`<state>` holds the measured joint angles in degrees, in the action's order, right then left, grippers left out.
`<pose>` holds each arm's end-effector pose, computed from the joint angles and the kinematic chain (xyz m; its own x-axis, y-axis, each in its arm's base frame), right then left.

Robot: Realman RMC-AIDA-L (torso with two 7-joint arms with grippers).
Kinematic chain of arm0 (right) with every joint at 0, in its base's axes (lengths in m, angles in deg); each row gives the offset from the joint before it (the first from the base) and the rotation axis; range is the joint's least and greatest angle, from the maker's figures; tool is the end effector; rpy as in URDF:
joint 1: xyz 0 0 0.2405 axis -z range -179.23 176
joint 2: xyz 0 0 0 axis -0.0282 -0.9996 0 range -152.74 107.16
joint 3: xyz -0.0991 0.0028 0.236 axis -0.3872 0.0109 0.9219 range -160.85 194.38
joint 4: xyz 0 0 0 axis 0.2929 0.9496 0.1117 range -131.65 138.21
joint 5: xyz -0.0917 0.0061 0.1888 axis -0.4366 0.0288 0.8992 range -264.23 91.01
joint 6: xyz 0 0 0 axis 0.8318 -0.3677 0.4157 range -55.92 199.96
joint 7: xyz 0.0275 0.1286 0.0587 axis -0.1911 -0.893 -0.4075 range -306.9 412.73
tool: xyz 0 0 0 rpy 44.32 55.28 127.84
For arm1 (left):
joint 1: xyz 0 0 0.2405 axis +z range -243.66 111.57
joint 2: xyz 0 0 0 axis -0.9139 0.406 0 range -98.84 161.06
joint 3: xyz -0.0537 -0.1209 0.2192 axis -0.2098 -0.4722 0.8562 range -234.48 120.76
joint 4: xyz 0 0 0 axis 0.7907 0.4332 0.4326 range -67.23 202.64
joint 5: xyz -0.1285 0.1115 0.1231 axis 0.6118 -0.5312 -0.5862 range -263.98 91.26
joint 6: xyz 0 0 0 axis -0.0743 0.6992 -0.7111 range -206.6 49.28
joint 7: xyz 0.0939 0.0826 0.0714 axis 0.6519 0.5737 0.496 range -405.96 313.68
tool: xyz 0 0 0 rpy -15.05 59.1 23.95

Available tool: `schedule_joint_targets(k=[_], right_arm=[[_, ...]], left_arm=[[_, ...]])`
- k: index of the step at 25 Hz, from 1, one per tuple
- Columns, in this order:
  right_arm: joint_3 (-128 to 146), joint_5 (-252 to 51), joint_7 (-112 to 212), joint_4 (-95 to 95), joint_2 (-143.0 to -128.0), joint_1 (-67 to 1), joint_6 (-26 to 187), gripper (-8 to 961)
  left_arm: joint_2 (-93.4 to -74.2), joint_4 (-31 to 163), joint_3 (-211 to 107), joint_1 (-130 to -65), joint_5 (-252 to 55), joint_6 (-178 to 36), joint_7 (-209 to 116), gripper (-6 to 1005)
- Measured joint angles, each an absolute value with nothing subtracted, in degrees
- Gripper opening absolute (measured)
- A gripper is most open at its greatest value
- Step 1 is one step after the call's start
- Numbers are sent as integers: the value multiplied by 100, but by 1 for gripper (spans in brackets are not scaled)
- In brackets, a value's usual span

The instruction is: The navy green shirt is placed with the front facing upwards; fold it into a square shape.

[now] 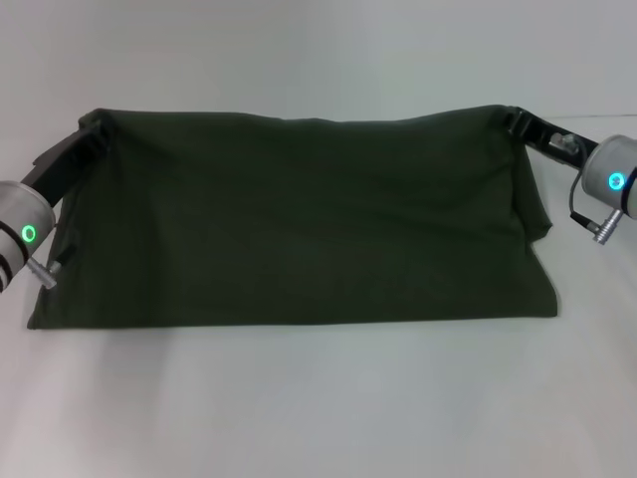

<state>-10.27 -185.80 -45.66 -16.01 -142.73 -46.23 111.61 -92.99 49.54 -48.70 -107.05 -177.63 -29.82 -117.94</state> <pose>0.2761 0.4448 -0.0054 0.1850 -0.4926 -0.8504 -0.9824 -0.1158 -0.1466 -0.2947 0.4159 -0.0026 0.2159 0.2645 0.9399 0.9733 -0.1355 -0.1854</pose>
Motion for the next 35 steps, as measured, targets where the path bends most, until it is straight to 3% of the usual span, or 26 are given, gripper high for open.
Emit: schedule_joint_targets(k=[14, 18, 23, 27, 33, 35], right_arm=[[-1039, -18430, -4385, -1446, -14285, -4710, 10883, 33], [-1009, -18344, -4298, -1402, -14278, -4672, 10886, 239], [-999, -18336, -4289, -1373, -14275, -4661, 10914, 458], [-1004, -18335, -4288, -1361, -14278, -4626, 11026, 653], [-998, -18336, -4288, -1359, -14284, -4532, 11178, 852], [-994, -18337, -4288, -1359, -14283, -4505, 11231, 851]], left_arm=[[-9308, 5327, -4895, -10722, -16985, -3208, -10997, 209], [-9308, 5352, -4894, -10705, -16925, -3210, -10895, 213], [-9308, 5368, -4871, -10695, -16922, -3215, -10876, 448], [-9308, 5364, -4900, -10672, -16921, -3307, -10833, 514], [-9294, 5318, -4905, -10655, -16916, -3532, -10225, 577], [-9289, 5298, -4905, -10646, -16915, -3533, -10007, 575]])
